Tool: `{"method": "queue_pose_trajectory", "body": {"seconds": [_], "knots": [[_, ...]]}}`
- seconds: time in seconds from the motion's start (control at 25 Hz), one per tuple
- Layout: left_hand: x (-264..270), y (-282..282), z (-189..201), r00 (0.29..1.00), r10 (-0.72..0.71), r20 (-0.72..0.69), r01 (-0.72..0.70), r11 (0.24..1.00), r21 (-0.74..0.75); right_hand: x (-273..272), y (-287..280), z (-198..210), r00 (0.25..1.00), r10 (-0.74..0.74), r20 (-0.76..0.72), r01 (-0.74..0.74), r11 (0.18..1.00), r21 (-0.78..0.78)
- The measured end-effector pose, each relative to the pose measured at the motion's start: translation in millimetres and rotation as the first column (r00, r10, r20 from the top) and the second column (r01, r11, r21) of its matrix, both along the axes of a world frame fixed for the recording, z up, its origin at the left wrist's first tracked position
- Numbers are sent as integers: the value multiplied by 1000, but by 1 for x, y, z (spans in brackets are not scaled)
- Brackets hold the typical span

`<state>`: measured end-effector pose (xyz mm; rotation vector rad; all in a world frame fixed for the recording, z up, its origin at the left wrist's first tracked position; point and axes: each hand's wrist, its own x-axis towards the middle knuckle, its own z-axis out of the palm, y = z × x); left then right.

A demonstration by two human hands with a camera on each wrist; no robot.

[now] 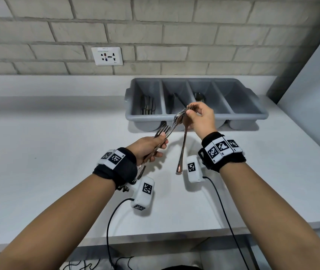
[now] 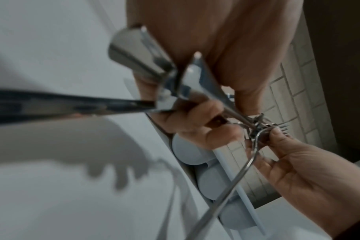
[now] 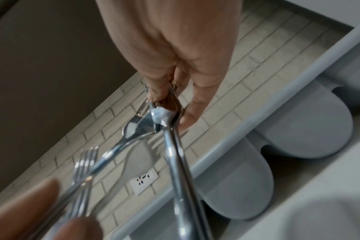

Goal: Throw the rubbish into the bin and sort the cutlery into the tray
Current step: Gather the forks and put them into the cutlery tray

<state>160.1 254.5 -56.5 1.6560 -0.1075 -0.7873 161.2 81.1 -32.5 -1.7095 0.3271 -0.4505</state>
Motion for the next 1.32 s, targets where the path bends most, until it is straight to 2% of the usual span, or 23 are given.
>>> {"method": "queue_pose_trajectory", "body": {"seconds": [0.2,0.32,0.4,0.56,0.72,0.84,0.96,1.08,1.16,1.24,1.28,1.32], "knots": [[9,15,-9,999,41,31,-41,999,10,3,-23,10,994,-103,33,101,994,35],[13,11,-8,987,25,158,-44,992,115,2,-25,9,994,-101,37,100,995,11],[16,3,-6,977,27,212,-48,994,98,3,-23,9,995,-91,38,92,996,-9],[15,-26,4,995,49,89,-39,994,-103,7,-7,1,1000,-19,-3,19,998,-67],[13,-46,8,994,65,-93,-88,960,-268,13,6,-4,999,-42,11,43,991,-124],[14,-51,6,998,37,-52,-48,971,-234,18,3,-9,999,-36,8,37,993,-112],[13,-52,-2,997,51,-50,-63,958,-279,19,4,-10,1000,18,-17,-19,999,-48],[17,-52,-3,998,63,-29,-68,955,-288,15,4,-7,996,59,-60,-63,995,-76],[30,-50,4,988,154,-13,-149,925,-350,7,9,-9,965,181,-192,-189,982,-24],[39,-50,12,965,257,-47,-252,867,-429,-11,20,-18,845,382,-374,-374,922,98],[42,-51,15,955,290,-63,-286,840,-461,-17,23,-25,782,456,-425,-440,887,142],[44,-52,18,948,308,-77,-306,820,-484,-22,25,-32,750,487,-447,-469,869,160]]}}
